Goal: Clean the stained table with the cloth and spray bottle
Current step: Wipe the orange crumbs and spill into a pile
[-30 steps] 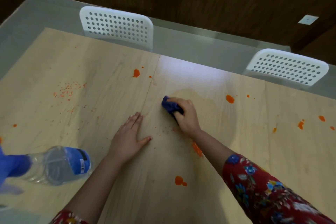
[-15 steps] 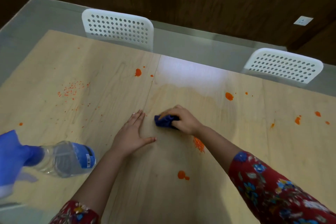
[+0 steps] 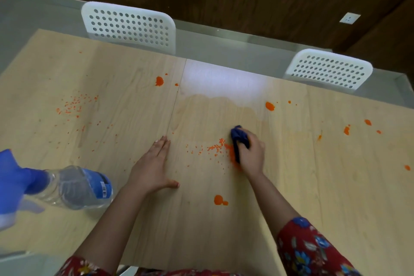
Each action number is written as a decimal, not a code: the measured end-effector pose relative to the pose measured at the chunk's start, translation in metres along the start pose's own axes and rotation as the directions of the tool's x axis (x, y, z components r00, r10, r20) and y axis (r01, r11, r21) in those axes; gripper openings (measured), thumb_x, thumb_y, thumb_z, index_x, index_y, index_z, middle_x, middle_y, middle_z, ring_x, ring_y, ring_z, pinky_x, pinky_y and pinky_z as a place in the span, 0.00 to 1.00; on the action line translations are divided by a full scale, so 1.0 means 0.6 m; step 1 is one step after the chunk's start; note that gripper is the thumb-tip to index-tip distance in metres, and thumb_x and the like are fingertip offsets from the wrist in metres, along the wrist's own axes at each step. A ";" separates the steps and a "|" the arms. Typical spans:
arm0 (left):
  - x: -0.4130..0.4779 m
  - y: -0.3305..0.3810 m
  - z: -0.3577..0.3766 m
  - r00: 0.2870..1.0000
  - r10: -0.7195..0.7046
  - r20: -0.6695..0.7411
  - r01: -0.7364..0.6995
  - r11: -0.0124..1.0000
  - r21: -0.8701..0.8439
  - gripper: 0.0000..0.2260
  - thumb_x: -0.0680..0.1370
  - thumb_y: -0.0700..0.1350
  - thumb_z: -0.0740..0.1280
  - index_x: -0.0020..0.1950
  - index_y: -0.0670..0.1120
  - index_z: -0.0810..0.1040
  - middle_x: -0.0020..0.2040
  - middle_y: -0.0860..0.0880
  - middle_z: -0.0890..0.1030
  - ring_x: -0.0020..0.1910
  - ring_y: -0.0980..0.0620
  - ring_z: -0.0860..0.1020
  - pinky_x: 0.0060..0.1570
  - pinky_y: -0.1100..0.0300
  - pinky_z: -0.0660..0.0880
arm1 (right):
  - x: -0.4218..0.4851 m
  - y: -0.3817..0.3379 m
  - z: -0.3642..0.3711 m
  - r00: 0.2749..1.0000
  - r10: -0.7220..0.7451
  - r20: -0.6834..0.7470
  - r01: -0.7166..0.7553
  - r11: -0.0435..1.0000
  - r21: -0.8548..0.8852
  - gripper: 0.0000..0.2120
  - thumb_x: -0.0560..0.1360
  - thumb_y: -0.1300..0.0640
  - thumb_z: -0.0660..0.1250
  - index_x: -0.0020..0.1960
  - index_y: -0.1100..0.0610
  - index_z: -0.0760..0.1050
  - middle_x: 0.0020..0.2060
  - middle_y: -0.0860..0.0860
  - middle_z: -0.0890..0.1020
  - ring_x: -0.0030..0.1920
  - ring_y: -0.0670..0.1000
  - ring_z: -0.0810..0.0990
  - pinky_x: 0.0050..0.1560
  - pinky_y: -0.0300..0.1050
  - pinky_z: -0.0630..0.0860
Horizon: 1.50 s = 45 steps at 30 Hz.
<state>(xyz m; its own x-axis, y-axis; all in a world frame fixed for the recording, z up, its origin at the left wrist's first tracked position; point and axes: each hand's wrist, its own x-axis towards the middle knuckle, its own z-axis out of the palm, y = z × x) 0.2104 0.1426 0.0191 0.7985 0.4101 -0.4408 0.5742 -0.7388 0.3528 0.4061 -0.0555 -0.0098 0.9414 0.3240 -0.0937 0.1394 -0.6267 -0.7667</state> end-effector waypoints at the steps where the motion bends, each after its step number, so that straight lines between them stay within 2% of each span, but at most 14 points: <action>1: -0.001 0.002 -0.001 1.000 0.003 -0.003 -0.003 1.000 0.001 0.59 0.63 0.64 0.76 0.80 0.48 0.40 0.79 0.54 0.38 0.78 0.54 0.43 0.76 0.57 0.51 | -0.005 -0.018 0.019 0.999 -0.045 0.029 0.046 0.999 -0.024 0.18 0.75 0.61 0.64 0.63 0.50 0.77 0.61 0.47 0.80 0.60 0.53 0.74 0.61 0.43 0.67; 6: -0.006 0.006 -0.001 1.000 -0.002 -0.023 0.001 0.999 -0.053 0.60 0.62 0.61 0.78 0.80 0.48 0.41 0.79 0.54 0.39 0.78 0.55 0.43 0.75 0.59 0.50 | -0.010 -0.075 0.071 0.943 -0.193 0.270 0.196 0.980 0.017 0.20 0.72 0.59 0.62 0.62 0.50 0.78 0.59 0.46 0.81 0.59 0.53 0.76 0.63 0.49 0.70; 8: -0.005 0.004 0.002 1.000 -0.006 -0.028 0.004 0.997 -0.074 0.60 0.61 0.60 0.79 0.80 0.47 0.42 0.80 0.54 0.40 0.78 0.55 0.43 0.76 0.59 0.49 | -0.009 -0.075 0.048 0.967 -0.174 0.186 0.152 0.980 0.125 0.20 0.72 0.61 0.63 0.62 0.51 0.79 0.58 0.44 0.81 0.59 0.49 0.77 0.64 0.44 0.71; 11: -0.003 0.001 0.005 0.999 -0.020 -0.033 0.017 0.995 -0.093 0.61 0.60 0.60 0.79 0.80 0.48 0.43 0.80 0.54 0.41 0.78 0.55 0.43 0.76 0.57 0.50 | -0.018 -0.028 -0.025 0.999 0.022 -0.049 -0.012 0.979 0.205 0.19 0.73 0.63 0.65 0.62 0.52 0.78 0.57 0.46 0.81 0.58 0.48 0.78 0.62 0.43 0.73; 13: -0.004 0.001 0.006 0.999 -0.029 -0.042 0.024 0.994 -0.103 0.61 0.60 0.59 0.80 0.80 0.48 0.43 0.79 0.55 0.40 0.78 0.56 0.43 0.76 0.56 0.52 | -0.039 0.020 -0.077 0.973 0.164 -0.163 -0.146 0.983 0.114 0.18 0.75 0.59 0.64 0.65 0.51 0.76 0.59 0.48 0.80 0.60 0.51 0.76 0.64 0.49 0.72; 15: -0.003 0.002 0.007 0.999 -0.030 -0.046 0.025 0.994 -0.108 0.61 0.60 0.59 0.80 0.80 0.48 0.43 0.79 0.55 0.41 0.78 0.55 0.44 0.76 0.56 0.52 | -0.073 0.051 -0.098 0.940 0.268 -0.213 -0.266 0.963 0.041 0.18 0.78 0.59 0.62 0.67 0.50 0.73 0.63 0.48 0.77 0.62 0.54 0.71 0.64 0.45 0.68; 18: -0.001 0.000 0.007 0.998 -0.036 -0.043 0.031 0.992 -0.120 0.61 0.59 0.59 0.80 0.80 0.48 0.44 0.79 0.56 0.41 0.78 0.56 0.44 0.76 0.56 0.52 | -0.114 0.049 -0.068 0.952 0.202 -0.230 -0.219 0.974 -0.053 0.20 0.78 0.61 0.63 0.68 0.52 0.72 0.67 0.51 0.74 0.63 0.56 0.69 0.65 0.43 0.62; 21: -0.002 0.001 0.009 0.998 -0.040 -0.039 0.035 0.992 -0.121 0.62 0.59 0.59 0.80 0.80 0.48 0.44 0.79 0.56 0.40 0.78 0.56 0.43 0.75 0.57 0.51 | -0.128 0.002 0.006 0.979 0.109 -0.173 -0.128 0.986 -0.104 0.22 0.75 0.62 0.66 0.69 0.52 0.72 0.68 0.52 0.73 0.65 0.56 0.70 0.65 0.40 0.59; 25: -0.002 0.002 0.009 0.998 -0.049 -0.040 0.044 0.992 -0.119 0.62 0.59 0.58 0.81 0.80 0.48 0.44 0.79 0.56 0.41 0.78 0.56 0.43 0.75 0.56 0.52 | -0.140 -0.086 0.103 0.999 0.033 -0.032 -0.036 0.994 -0.106 0.23 0.76 0.60 0.66 0.71 0.51 0.70 0.69 0.49 0.71 0.65 0.53 0.67 0.68 0.45 0.66; 29: -0.004 0.002 0.010 0.998 -0.040 -0.050 0.033 0.991 -0.133 0.62 0.58 0.58 0.81 0.80 0.48 0.44 0.80 0.56 0.42 0.78 0.55 0.44 0.75 0.54 0.53 | -0.129 -0.116 0.093 0.999 0.008 -0.038 -0.004 0.996 0.089 0.18 0.76 0.60 0.66 0.66 0.52 0.74 0.62 0.48 0.77 0.61 0.49 0.74 0.63 0.42 0.69; 32: -0.005 -0.001 0.009 0.998 -0.024 -0.057 0.015 0.989 -0.145 0.61 0.58 0.58 0.81 0.80 0.48 0.45 0.80 0.55 0.42 0.78 0.55 0.44 0.75 0.54 0.52 | -0.113 -0.083 0.016 0.986 0.104 -0.127 -0.094 0.992 0.082 0.16 0.76 0.58 0.67 0.63 0.55 0.74 0.61 0.50 0.76 0.57 0.48 0.75 0.54 0.37 0.68; 36: -0.008 -0.002 0.010 0.998 -0.019 -0.064 0.010 0.990 -0.138 0.60 0.60 0.58 0.80 0.80 0.48 0.46 0.80 0.55 0.43 0.78 0.55 0.45 0.76 0.54 0.53 | -0.104 -0.028 -0.050 0.954 0.299 -0.015 -0.299 0.951 -0.074 0.19 0.73 0.51 0.71 0.62 0.54 0.72 0.58 0.53 0.75 0.51 0.48 0.75 0.48 0.41 0.70; 41: -0.051 -0.006 0.026 0.984 -0.031 -0.177 0.009 0.993 -0.121 0.50 0.69 0.55 0.75 0.80 0.49 0.46 0.80 0.54 0.46 0.78 0.54 0.49 0.74 0.55 0.58 | -0.152 -0.082 0.027 0.975 0.160 0.152 -0.142 0.982 -0.123 0.19 0.71 0.51 0.73 0.59 0.53 0.72 0.54 0.50 0.72 0.46 0.48 0.73 0.49 0.41 0.71; 45: -0.079 -0.023 0.039 0.966 -0.080 -0.244 0.052 0.992 -0.118 0.49 0.70 0.55 0.74 0.80 0.48 0.45 0.80 0.53 0.45 0.78 0.52 0.47 0.74 0.57 0.52 | -0.165 -0.120 0.092 0.973 0.022 0.229 -0.017 1.000 -0.022 0.17 0.73 0.52 0.72 0.59 0.55 0.74 0.54 0.51 0.75 0.48 0.46 0.72 0.47 0.36 0.65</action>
<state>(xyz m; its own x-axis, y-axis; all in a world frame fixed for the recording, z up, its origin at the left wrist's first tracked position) 0.1605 0.1207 0.0158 0.7702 0.5857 -0.2527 0.6322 -0.6485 0.4239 0.2859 -0.0030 0.0195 0.8491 0.4636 -0.2531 0.1298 -0.6476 -0.7508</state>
